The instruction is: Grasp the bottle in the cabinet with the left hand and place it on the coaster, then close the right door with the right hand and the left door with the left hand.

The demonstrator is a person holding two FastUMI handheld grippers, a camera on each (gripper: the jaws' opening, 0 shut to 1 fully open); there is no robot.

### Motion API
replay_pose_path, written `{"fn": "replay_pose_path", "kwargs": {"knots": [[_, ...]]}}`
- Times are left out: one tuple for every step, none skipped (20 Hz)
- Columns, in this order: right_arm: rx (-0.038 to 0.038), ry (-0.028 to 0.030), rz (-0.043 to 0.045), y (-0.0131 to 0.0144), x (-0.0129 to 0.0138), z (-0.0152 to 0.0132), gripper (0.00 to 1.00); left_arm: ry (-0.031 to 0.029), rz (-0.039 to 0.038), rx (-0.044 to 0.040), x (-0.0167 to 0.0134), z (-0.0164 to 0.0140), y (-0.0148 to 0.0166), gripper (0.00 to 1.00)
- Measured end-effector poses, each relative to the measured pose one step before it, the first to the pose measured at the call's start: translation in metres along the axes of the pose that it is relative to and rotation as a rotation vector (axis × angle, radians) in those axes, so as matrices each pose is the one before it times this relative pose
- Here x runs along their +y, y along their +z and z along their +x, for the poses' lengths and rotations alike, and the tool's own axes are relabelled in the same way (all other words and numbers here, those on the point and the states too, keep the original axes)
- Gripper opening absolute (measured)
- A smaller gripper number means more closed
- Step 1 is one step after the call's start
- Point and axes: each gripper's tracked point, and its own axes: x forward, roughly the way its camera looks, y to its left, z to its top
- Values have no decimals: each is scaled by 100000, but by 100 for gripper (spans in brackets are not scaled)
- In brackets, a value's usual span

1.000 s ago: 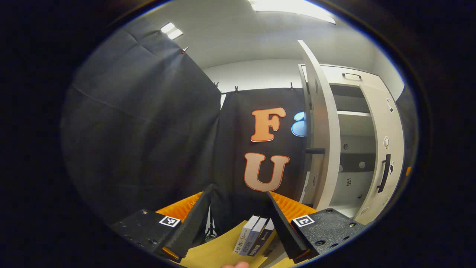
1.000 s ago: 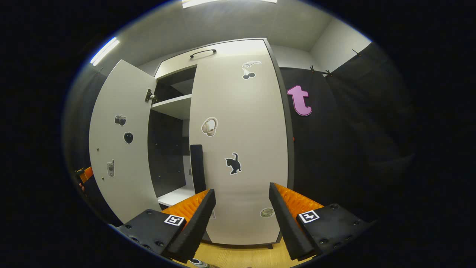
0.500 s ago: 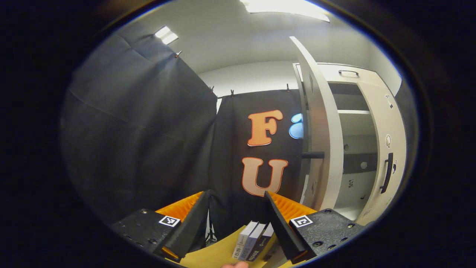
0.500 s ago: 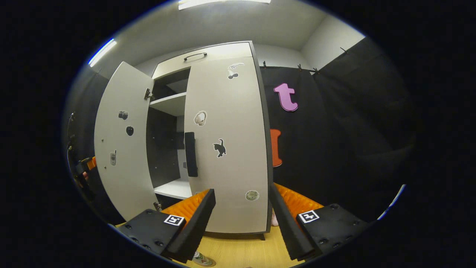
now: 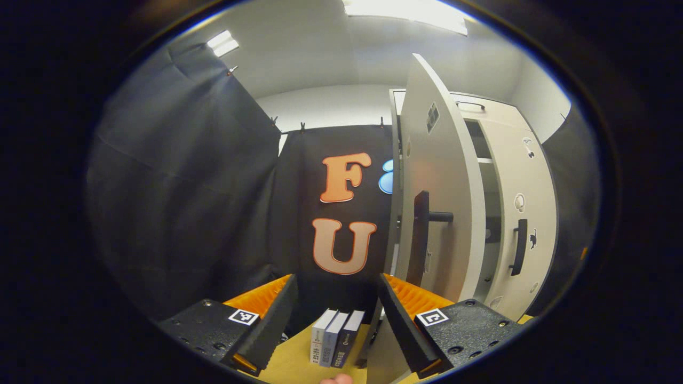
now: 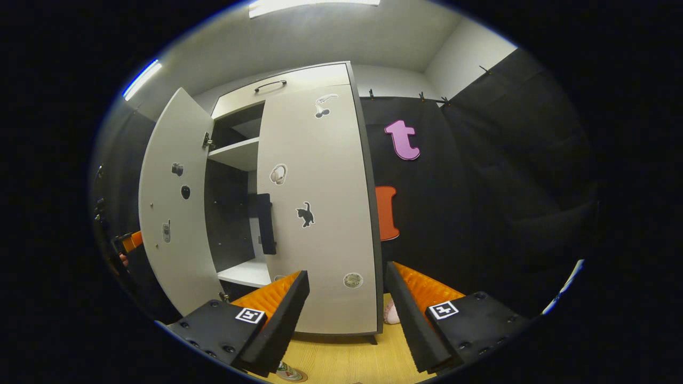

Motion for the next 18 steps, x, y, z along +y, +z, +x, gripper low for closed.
{"fn": "replay_pose_path", "kwargs": {"knots": [[-99,-332,-296,37,-115,-96,96,-1188,426,-85,-755,-200,38,97],[-57,-221,-167,82,-110,-218,96,-989,313,-426,-718,-76,24,92],[-182,-206,-72,45,-82,-164,96,-1052,-26,-79,-820,-91,-149,92],[198,-386,-99,0,-179,-222,95,-1441,-452,197,-670,-60,-65,92],[253,-314,-168,-40,-130,-79,95,-1736,-892,197,-805,-11,23,92],[220,-554,-204,8,-178,-149,95,-1792,-1078,469,-782,65,-278,92],[-86,-449,-239,98,-151,-135,95,-1937,-1063,437,-790,117,-138,92],[-294,-571,-288,147,-181,-210,96,-2194,-951,497,-863,218,-89,92],[-359,-598,-300,104,-128,-140,96,-2031,-987,376,-1036,292,-194,92],[-368,-594,-199,175,-149,-188,95,-1711,-934,327,-758,189,-151,92],[-259,-788,-63,83,-170,-72,96,-1698,-457,79,-831,250,-195,92],[-93,-721,37,76,-177,-241,96,-1957,-109,256,-949,160,-23,89],[26,-641,-9,43,-179,-103,96,-2157,-214,481,-893,117,-129,93],[38,-703,27,30,-158,-183,96,-1984,-346,157,-694,83,-147,94],[-91,-547,48,15,-145,-131,96,-1524,-82,-127,-626,54,-99,94],[-38,-497,12,39,-184,-175,95,-1019,218,-351,-474,7,80,95],[5,-342,93,-27,-74,-45,95,-889,265,-267,-478,112,76,97],[210,-203,169,-38,-98,-85,95,-928,25,-159,-536,307,64,96]]}}
